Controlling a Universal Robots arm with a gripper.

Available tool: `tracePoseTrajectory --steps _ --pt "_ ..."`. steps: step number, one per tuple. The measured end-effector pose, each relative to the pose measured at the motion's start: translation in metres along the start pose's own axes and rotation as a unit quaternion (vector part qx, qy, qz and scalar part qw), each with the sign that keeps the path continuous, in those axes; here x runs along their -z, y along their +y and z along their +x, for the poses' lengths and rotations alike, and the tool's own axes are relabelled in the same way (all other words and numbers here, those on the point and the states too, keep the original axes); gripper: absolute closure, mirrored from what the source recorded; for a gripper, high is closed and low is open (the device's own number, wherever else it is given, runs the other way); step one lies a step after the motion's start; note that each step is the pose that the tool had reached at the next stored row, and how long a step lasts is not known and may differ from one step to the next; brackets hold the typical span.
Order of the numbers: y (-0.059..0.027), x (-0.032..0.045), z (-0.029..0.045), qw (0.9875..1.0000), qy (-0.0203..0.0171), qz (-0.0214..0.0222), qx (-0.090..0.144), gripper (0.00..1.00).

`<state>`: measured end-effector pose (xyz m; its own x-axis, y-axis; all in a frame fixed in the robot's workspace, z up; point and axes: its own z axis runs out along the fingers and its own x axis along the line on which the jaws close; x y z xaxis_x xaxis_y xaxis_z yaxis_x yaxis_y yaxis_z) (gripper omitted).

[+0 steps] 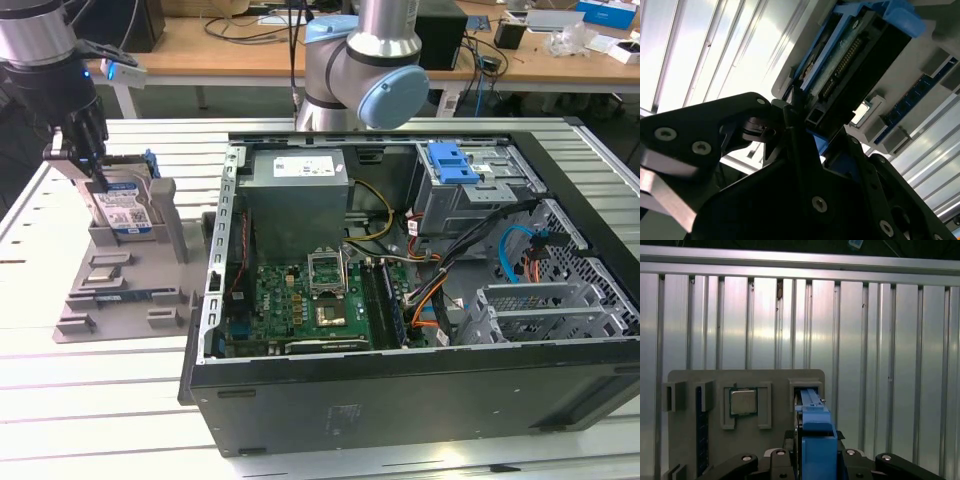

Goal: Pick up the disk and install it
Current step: 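Pick up the disk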

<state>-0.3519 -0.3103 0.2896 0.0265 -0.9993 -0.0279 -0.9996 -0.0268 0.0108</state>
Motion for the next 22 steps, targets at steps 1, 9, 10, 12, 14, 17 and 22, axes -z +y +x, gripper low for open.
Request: tracePoseTrajectory --steps 1,9,10,12,14,17,22 --pt "0.0000 -0.0001 0.0000 1.0000 -0.0001 0.0000 0.000 0.63" --pt "0.0000 0.0066 -0.0002 1.0000 -0.0002 0.0001 0.000 0.63" --pt "0.0000 0.0081 -0.0003 1.0000 -0.0002 0.0000 0.000 0.63" --pt "0.0001 0.0118 -0.0005 1.0000 -0.0002 0.0001 0.000 0.63" --pt "0.0001 0.0172 -0.0010 1.0000 -0.0002 0.0001 0.000 0.63" --pt "0.0002 0.0205 -0.0013 1.0000 -0.0002 0.0001 0.000 0.63" --pt "0.0003 0.0286 -0.0021 1.0000 -0.0002 0.0001 0.000 0.63"
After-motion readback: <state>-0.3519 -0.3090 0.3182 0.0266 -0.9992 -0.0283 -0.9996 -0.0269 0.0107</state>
